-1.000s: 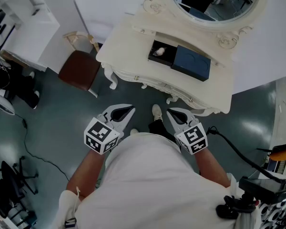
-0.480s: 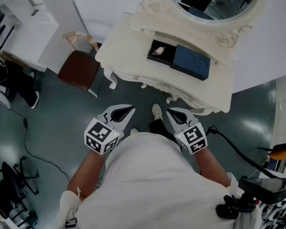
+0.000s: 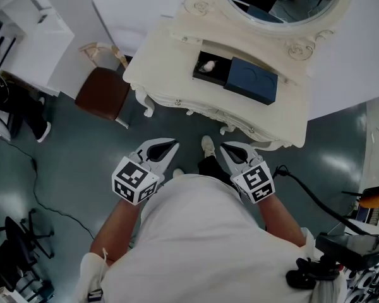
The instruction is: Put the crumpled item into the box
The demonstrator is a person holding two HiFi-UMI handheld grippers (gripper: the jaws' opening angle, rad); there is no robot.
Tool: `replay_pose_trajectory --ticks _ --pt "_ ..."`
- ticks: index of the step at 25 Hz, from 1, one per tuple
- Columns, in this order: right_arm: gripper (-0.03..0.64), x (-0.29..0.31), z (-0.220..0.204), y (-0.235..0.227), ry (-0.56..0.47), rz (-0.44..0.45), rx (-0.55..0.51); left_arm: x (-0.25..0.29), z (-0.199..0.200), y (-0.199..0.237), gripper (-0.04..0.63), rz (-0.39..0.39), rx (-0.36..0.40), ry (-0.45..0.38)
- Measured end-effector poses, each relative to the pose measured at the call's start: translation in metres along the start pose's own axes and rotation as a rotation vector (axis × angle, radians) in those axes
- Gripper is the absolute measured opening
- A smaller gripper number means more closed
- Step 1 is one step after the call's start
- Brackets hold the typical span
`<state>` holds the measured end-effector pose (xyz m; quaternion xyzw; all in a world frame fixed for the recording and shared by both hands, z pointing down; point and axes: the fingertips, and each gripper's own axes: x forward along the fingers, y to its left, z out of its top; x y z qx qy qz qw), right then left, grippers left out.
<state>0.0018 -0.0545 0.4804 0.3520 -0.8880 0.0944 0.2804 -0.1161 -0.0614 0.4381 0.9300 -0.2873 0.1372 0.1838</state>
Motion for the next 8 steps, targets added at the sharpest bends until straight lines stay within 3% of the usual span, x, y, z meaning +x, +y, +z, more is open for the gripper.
replay_pose_trajectory --ticks 8 --pt "0.000 0.002 -0.003 -0.020 0.004 -0.007 0.007 0.021 0.006 0.006 0.002 -0.011 0.000 0.007"
